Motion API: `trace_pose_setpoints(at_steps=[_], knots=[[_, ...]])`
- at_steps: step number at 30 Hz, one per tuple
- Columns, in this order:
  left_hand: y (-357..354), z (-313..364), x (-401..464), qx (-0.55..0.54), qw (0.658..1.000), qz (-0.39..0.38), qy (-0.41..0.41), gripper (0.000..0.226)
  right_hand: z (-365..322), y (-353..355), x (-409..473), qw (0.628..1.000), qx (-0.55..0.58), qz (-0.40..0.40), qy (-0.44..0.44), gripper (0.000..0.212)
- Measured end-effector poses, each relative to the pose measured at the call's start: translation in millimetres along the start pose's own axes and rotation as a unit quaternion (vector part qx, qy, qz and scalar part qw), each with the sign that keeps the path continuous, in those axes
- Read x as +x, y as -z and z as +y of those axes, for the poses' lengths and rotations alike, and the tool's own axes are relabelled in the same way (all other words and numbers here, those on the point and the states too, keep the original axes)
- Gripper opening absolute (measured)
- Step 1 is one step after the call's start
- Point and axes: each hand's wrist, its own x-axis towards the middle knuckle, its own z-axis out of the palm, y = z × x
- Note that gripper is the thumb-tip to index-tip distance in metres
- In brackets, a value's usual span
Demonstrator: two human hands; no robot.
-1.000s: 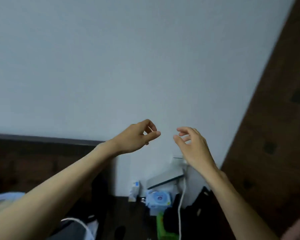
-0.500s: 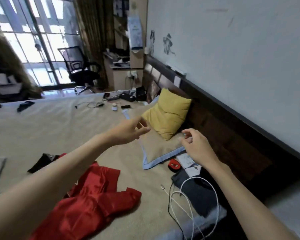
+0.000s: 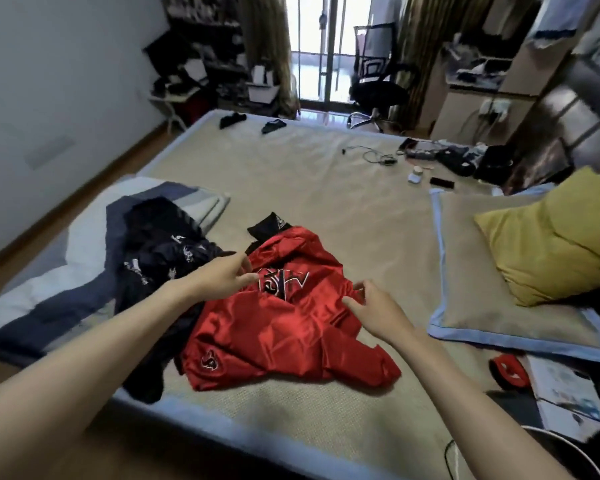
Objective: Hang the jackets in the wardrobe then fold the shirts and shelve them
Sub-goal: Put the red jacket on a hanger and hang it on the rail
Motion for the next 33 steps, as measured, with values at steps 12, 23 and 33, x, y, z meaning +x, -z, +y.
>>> trace_pose_setpoints(at_steps=[12, 23, 33], knots=[[-67, -227, 98, -0.022, 0.98, -0.133, 0.148, 0.044, -96, -133, 113, 0.988, -0.092, -0.123, 0.019, 0.048], [-173, -260, 186, -0.074, 0.962, -0.172, 0.201, 0.074, -92, -170, 150, 0.981, -0.111, -0.149, -0.061, 0.054], [-133, -162, 180, -0.216, 0.961, -0.165, -0.046, 0.017, -105, -147, 169, 0.984, 0.029, -0.125, -0.121, 0.034]])
